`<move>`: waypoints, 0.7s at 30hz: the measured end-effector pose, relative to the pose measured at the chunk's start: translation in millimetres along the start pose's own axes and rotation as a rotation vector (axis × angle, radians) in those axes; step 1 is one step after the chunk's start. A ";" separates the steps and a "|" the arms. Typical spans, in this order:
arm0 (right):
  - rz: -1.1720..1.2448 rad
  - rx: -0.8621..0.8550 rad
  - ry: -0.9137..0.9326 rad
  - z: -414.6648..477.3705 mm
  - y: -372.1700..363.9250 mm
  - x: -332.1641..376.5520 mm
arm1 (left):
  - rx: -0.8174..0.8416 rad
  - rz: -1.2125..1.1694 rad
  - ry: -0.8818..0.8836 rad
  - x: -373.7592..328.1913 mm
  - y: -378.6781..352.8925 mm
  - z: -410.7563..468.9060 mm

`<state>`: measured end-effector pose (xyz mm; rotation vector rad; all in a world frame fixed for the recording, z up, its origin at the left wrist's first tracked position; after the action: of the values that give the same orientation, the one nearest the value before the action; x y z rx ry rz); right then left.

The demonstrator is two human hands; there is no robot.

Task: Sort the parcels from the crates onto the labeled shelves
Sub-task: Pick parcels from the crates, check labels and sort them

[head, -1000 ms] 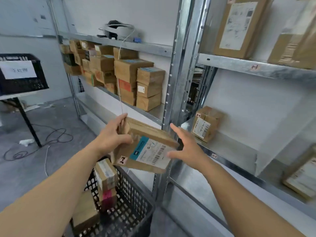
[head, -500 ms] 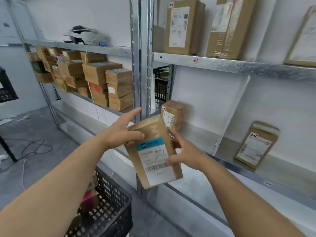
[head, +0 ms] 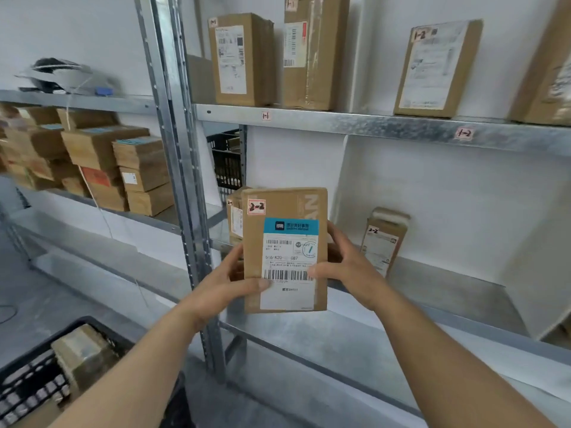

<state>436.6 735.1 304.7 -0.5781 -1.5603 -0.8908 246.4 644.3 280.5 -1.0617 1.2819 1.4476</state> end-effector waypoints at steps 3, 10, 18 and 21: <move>-0.009 -0.038 -0.026 -13.5 22.4 -8.1 | 0.022 -0.041 -0.036 -7.5 -17.9 14.9; -0.093 -0.184 -0.058 -49.7 66.1 -26.6 | 0.130 -0.113 -0.066 -14.4 -68.6 46.5; -0.146 -0.384 -0.053 -102.0 131.4 -42.8 | 0.279 -0.082 -0.104 -28.9 -152.3 73.3; -0.146 -0.447 -0.074 -118.1 151.6 -57.7 | 0.320 -0.017 -0.104 -33.0 -176.0 79.9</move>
<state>636.2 735.6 284.1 -0.8273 -1.4879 -1.3593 422.4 730.8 281.2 -0.7724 1.3700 1.2175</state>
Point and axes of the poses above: each hand's wrist, its own z-axis towards the middle knuckle, its own y-axis out of the back of the hand, x = y × z, the point moved 5 cm from there along z, towards the middle knuckle, and after that the axes turned 6 degrees about -y, right-handed, at the moved point
